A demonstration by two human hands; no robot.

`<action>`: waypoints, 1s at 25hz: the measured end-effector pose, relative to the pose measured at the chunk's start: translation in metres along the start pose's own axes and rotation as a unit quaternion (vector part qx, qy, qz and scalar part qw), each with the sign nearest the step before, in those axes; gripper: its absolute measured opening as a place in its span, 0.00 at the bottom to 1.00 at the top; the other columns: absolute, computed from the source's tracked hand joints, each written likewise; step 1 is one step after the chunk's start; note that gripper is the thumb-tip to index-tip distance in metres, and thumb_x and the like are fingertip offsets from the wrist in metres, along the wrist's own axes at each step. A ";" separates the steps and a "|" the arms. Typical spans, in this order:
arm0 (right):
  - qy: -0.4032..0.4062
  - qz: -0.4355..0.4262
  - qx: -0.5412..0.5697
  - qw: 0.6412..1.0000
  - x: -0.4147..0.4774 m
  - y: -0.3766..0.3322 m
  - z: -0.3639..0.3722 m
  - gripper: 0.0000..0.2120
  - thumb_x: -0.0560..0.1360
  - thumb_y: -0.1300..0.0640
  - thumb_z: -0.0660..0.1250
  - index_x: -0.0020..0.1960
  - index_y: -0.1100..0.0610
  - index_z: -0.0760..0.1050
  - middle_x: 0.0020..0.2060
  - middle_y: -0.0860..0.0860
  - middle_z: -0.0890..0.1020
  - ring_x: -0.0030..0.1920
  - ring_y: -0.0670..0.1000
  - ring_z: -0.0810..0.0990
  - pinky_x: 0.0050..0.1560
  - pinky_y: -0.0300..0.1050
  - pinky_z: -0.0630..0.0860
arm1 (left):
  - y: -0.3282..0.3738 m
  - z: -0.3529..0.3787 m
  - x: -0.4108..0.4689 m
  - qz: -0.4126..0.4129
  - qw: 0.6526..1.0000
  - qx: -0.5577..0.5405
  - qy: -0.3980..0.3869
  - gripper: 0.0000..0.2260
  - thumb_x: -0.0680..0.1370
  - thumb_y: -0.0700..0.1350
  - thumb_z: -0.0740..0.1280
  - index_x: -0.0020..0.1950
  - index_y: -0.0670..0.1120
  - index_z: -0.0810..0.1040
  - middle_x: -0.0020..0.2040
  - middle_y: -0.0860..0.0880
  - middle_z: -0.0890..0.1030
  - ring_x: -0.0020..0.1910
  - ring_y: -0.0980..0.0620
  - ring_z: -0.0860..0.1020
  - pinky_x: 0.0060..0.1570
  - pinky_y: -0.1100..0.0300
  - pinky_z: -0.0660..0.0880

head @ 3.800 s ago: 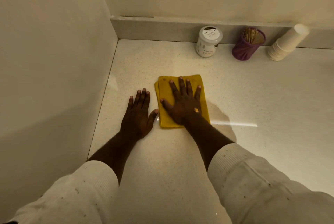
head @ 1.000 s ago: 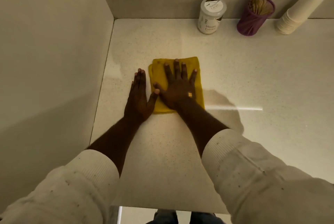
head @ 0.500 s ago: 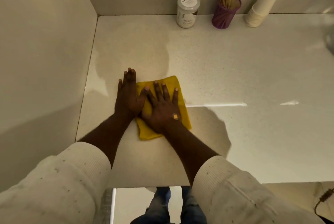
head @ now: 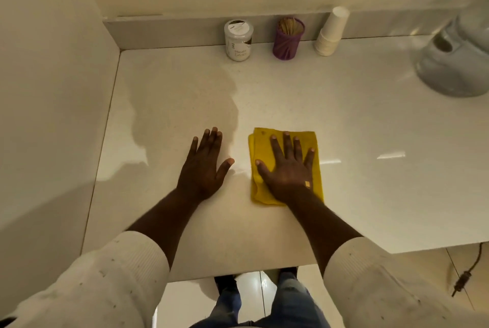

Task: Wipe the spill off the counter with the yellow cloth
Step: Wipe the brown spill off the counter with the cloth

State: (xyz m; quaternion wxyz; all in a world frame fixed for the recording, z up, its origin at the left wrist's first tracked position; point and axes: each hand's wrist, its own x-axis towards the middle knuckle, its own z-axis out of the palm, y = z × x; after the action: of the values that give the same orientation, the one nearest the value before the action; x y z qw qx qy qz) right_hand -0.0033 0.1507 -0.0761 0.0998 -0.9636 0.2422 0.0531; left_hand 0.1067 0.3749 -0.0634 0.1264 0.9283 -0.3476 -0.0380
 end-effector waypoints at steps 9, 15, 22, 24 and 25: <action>0.006 -0.002 -0.003 1.000 0.070 0.096 -0.026 0.43 0.74 0.22 0.38 0.82 0.43 0.37 0.83 0.51 0.41 0.81 0.57 0.39 0.76 0.69 0.34 | 0.103 0.025 0.075 0.014 0.999 0.001 -0.033 0.34 0.82 0.64 0.43 0.83 0.46 0.45 0.83 0.47 0.47 0.82 0.50 0.43 0.81 0.49 0.43; 0.006 -0.086 -0.005 0.996 0.110 0.097 -0.029 0.44 0.74 0.24 0.36 0.83 0.46 0.38 0.83 0.55 0.43 0.81 0.60 0.41 0.74 0.71 0.33 | 0.144 0.036 0.101 -0.062 0.998 -0.016 0.005 0.32 0.83 0.61 0.48 0.82 0.44 0.49 0.83 0.45 0.51 0.82 0.49 0.47 0.81 0.48 0.45; -0.012 -0.157 0.001 0.987 0.097 0.097 -0.036 0.40 0.77 0.27 0.37 0.83 0.47 0.41 0.83 0.55 0.46 0.81 0.60 0.41 0.74 0.72 0.34 | 0.169 0.030 0.113 -0.110 0.994 -0.022 0.012 0.30 0.84 0.56 0.53 0.81 0.42 0.55 0.82 0.42 0.57 0.82 0.45 0.52 0.81 0.45 0.46; -0.009 -0.171 0.006 0.985 0.084 0.098 -0.035 0.38 0.79 0.28 0.37 0.83 0.47 0.42 0.83 0.55 0.47 0.81 0.59 0.41 0.74 0.72 0.35 | 0.173 0.025 0.120 -0.095 0.995 -0.009 -0.004 0.29 0.82 0.54 0.52 0.80 0.41 0.58 0.81 0.41 0.59 0.82 0.43 0.54 0.80 0.43 0.47; -0.012 -0.177 0.001 0.984 0.077 0.099 -0.034 0.39 0.79 0.28 0.37 0.83 0.47 0.42 0.83 0.55 0.46 0.81 0.59 0.41 0.75 0.71 0.35 | 0.175 0.022 0.121 -0.081 0.997 -0.005 -0.011 0.28 0.82 0.53 0.52 0.80 0.41 0.61 0.81 0.40 0.61 0.81 0.42 0.56 0.80 0.43 0.47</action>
State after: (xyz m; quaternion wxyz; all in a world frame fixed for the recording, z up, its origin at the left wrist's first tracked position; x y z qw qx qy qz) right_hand 0.0188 0.0226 -0.0707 0.1115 -0.9905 0.0663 0.0460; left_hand 0.0834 0.1635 -0.0370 0.1235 0.9525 -0.2719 -0.0601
